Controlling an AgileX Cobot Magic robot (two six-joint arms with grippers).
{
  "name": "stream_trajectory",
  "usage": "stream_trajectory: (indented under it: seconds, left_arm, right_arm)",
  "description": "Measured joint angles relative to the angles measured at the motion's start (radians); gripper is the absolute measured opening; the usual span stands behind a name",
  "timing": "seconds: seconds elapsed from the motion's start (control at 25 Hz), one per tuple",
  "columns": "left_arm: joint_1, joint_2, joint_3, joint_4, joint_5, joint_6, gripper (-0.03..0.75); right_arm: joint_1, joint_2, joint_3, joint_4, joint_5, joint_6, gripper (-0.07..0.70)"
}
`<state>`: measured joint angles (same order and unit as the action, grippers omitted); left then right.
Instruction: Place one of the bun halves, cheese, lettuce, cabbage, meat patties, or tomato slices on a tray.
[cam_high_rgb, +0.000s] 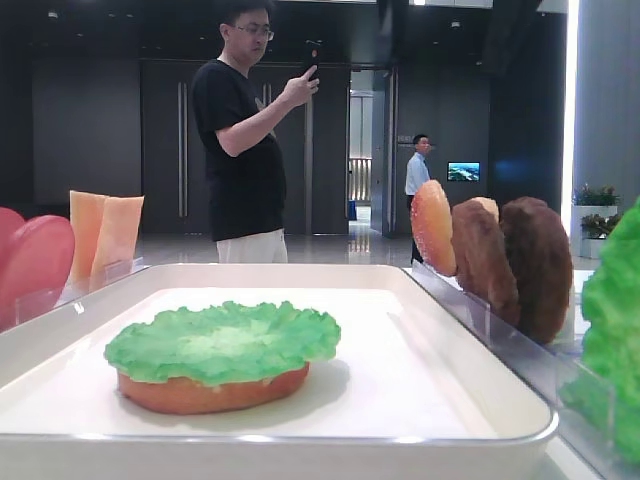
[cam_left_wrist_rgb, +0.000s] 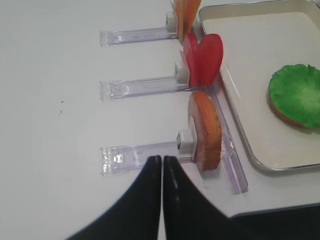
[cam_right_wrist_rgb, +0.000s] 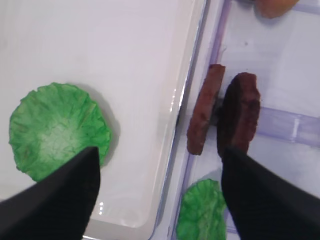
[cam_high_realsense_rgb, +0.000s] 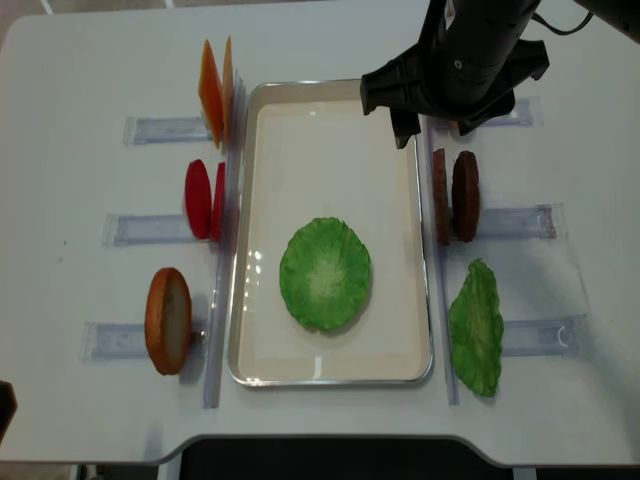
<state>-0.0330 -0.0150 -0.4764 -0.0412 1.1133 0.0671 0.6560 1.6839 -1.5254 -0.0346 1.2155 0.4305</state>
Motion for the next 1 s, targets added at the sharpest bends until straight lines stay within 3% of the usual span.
stream_trajectory:
  seconds: [0.48,1.0]
  left_arm:
    - [0.0,0.0,0.0,0.0,0.0,0.0,0.0]
    - [0.0,0.0,0.0,0.0,0.0,0.0,0.0]
  right_arm:
    - [-0.143,-0.007,-0.001,0.0,0.003,-0.068,0.48]
    - [-0.521,-0.044,0.002,0.0,0.005,-0.237,0.468]
